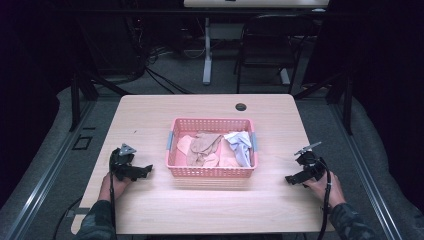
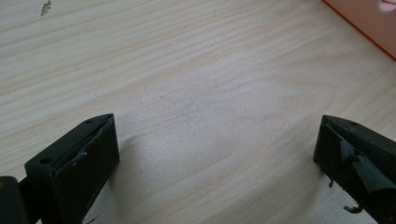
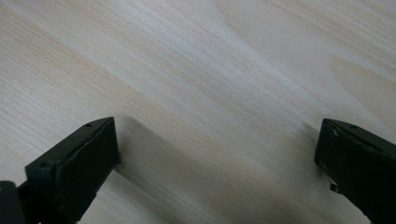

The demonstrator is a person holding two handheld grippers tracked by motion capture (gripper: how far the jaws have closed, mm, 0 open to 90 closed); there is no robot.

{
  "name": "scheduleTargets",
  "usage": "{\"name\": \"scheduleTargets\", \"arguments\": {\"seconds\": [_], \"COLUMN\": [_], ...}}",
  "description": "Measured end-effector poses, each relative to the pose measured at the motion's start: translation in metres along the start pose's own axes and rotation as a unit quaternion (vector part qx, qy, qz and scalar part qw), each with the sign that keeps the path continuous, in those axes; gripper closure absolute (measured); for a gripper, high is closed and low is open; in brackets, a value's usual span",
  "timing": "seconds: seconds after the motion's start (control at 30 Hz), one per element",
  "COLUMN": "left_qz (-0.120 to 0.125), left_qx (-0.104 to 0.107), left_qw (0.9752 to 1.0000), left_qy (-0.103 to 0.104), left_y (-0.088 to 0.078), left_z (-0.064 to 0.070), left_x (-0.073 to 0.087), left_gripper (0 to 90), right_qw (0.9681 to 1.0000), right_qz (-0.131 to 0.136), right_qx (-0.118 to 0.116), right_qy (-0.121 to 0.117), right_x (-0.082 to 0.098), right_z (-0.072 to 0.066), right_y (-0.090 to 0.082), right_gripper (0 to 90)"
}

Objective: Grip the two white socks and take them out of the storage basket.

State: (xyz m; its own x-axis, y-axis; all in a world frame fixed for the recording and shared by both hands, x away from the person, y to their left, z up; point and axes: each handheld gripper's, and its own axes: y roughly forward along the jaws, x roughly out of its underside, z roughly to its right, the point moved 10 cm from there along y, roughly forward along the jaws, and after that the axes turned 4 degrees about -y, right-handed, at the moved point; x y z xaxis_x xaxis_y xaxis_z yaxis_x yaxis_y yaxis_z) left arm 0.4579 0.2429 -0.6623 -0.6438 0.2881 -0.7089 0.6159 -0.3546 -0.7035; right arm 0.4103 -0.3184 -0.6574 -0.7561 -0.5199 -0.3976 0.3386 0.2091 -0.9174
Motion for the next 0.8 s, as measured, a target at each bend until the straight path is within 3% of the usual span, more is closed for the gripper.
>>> {"name": "scheduleTargets", "arguments": {"seconds": [0.4,0.5,0.6,0.63,0.8], "left_qz": [0.000,0.000,0.000,0.000,0.000], "left_qx": [0.000,0.000,0.000,0.000,0.000], "left_qw": [1.0000,1.0000,1.0000,1.0000,1.0000], "left_qy": [0.000,0.000,0.000,0.000,0.000], "left_y": [-0.0001,-0.0001,-0.0001,-0.0001,-0.0001], "left_z": [0.0000,0.0000,0.0000,-0.0001,0.0000], "left_x": [0.0000,0.0000,0.0000,0.0001,0.0000], "left_gripper": [0.0,0.0,0.0,0.0,0.0], "right_qw": [1.0000,0.9999,0.9999,0.9999,0.9999], "right_qz": [0.001,-0.012,-0.007,-0.016,-0.010], "right_qx": [0.000,0.000,0.000,0.004,-0.003], "right_qy": [0.000,0.000,0.010,0.003,0.004], "right_x": [0.0000,0.0002,-0.0012,-0.0004,-0.0050], "right_z": [-0.0001,0.0001,-0.0001,0.0019,0.0007], "right_y": [0.0000,-0.0004,-0.0003,-0.0026,-0.0087], "right_gripper": [0.0,0.0,0.0,0.0,0.0]}}
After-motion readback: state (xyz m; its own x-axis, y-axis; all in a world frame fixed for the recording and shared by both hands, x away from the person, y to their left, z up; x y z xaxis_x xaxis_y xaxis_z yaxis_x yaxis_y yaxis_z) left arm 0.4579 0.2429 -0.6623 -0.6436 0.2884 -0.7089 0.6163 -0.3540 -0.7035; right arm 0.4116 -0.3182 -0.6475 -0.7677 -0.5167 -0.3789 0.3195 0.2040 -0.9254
